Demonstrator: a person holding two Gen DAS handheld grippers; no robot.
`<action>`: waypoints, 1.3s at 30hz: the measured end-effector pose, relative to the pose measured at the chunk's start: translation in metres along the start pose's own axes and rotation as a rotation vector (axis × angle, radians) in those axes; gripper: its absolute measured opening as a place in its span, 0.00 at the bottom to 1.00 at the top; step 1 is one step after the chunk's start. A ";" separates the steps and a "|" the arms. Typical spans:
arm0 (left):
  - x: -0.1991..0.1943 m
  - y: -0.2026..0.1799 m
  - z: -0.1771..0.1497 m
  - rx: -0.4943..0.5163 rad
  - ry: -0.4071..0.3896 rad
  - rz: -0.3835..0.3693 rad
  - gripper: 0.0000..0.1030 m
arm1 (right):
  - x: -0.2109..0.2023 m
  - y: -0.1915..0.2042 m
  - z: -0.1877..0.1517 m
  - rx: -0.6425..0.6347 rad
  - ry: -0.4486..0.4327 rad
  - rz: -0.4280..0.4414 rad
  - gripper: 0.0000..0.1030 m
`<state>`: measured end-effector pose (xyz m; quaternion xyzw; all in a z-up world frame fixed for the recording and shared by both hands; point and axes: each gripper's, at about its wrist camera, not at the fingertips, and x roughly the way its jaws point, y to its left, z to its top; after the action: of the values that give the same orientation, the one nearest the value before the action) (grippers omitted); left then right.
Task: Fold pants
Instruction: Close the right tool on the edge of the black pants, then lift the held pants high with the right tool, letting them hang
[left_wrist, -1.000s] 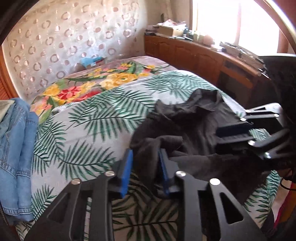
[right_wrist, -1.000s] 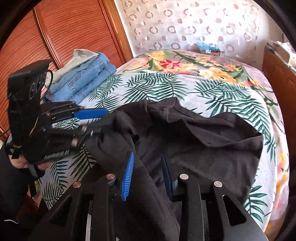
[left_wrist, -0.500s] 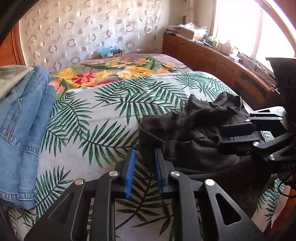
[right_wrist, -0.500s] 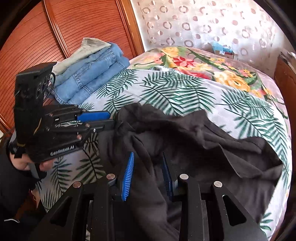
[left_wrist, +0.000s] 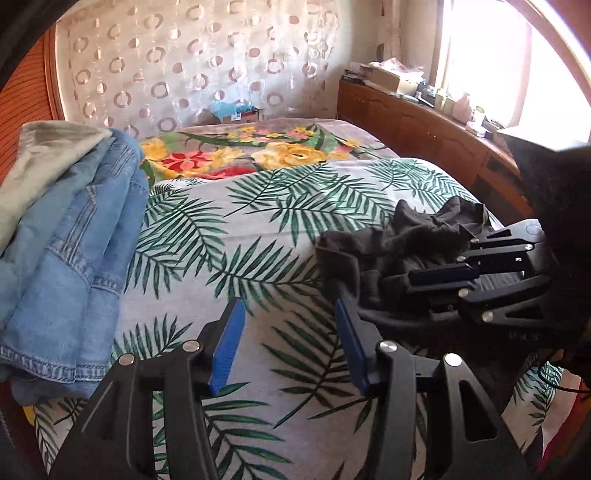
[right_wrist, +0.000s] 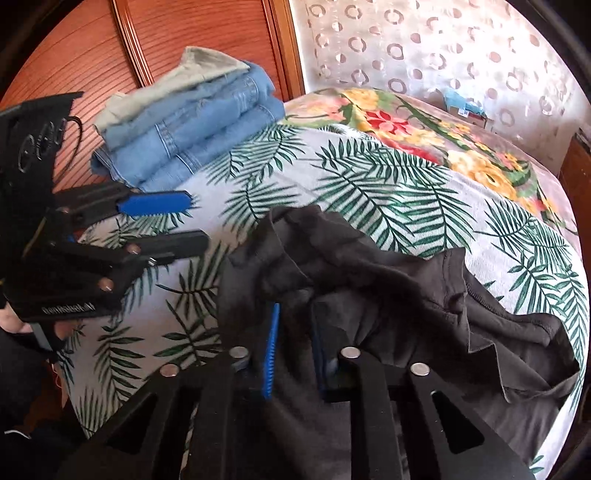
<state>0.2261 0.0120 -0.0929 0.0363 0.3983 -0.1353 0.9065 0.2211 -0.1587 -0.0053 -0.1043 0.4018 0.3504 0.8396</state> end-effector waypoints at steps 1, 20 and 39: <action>0.000 0.001 -0.001 -0.004 0.001 0.003 0.50 | 0.000 0.000 -0.001 -0.006 -0.003 -0.006 0.07; -0.005 -0.049 0.003 0.071 -0.007 -0.051 0.50 | -0.067 -0.037 -0.015 0.130 -0.171 -0.100 0.05; 0.026 -0.102 -0.009 0.156 0.104 -0.142 0.50 | -0.072 -0.038 -0.024 0.156 -0.211 -0.094 0.04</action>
<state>0.2086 -0.0897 -0.1133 0.0855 0.4347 -0.2276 0.8672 0.2009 -0.2336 0.0282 -0.0200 0.3318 0.2873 0.8983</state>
